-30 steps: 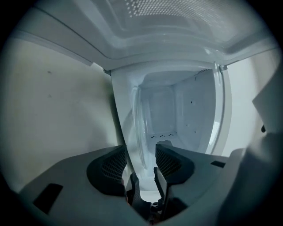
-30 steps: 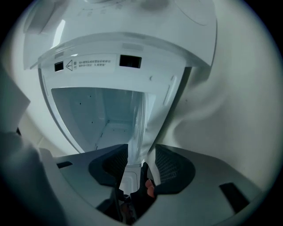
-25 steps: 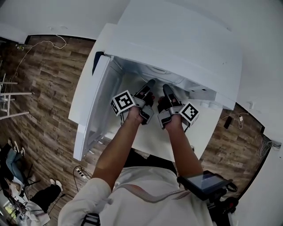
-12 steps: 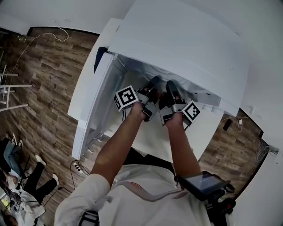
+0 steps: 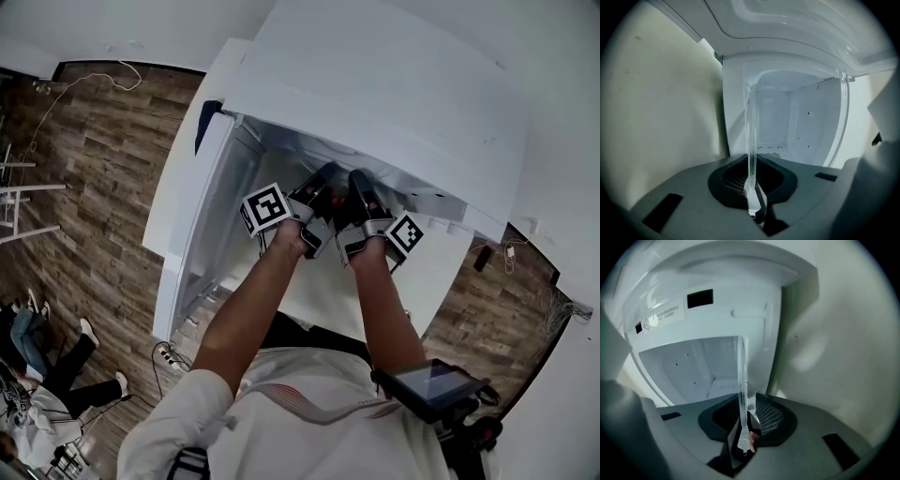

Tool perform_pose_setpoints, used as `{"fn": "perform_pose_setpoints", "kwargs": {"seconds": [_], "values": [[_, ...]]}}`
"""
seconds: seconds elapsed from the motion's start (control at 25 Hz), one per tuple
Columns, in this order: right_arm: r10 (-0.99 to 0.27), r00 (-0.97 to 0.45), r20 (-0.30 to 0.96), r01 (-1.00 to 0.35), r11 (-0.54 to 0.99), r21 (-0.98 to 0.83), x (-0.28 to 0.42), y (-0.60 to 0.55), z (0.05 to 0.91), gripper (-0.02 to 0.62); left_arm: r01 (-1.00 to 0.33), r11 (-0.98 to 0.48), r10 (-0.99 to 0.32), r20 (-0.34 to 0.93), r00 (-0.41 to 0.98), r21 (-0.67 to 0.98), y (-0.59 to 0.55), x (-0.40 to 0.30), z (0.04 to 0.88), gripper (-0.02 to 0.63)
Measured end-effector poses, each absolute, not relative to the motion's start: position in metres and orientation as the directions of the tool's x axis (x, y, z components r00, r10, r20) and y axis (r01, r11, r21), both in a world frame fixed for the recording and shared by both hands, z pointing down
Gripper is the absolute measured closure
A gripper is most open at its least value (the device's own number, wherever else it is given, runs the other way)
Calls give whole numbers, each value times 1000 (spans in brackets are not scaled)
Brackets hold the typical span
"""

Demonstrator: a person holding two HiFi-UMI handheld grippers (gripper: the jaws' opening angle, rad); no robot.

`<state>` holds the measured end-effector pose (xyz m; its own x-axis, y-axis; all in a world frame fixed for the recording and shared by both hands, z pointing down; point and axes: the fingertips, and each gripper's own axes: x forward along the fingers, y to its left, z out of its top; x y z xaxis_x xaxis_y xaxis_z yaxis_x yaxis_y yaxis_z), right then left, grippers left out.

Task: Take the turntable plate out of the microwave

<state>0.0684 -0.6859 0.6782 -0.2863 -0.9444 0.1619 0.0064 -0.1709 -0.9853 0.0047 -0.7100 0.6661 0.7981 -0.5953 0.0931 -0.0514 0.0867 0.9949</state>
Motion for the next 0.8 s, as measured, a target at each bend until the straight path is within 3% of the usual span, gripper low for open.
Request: {"fn": "perform_pose_setpoints", "kwargs": {"seconds": [0.16,0.8], "values": [[-948,-288,136,-76,-119,-990,69,-685,669,551,-3,63,-603,40,796,998,-708,5,662,568],[-944,-329,-13,-96,47,-994,70,-670,626,554,61,-60,-637,-85,766,996,-688,4,620,563]]}}
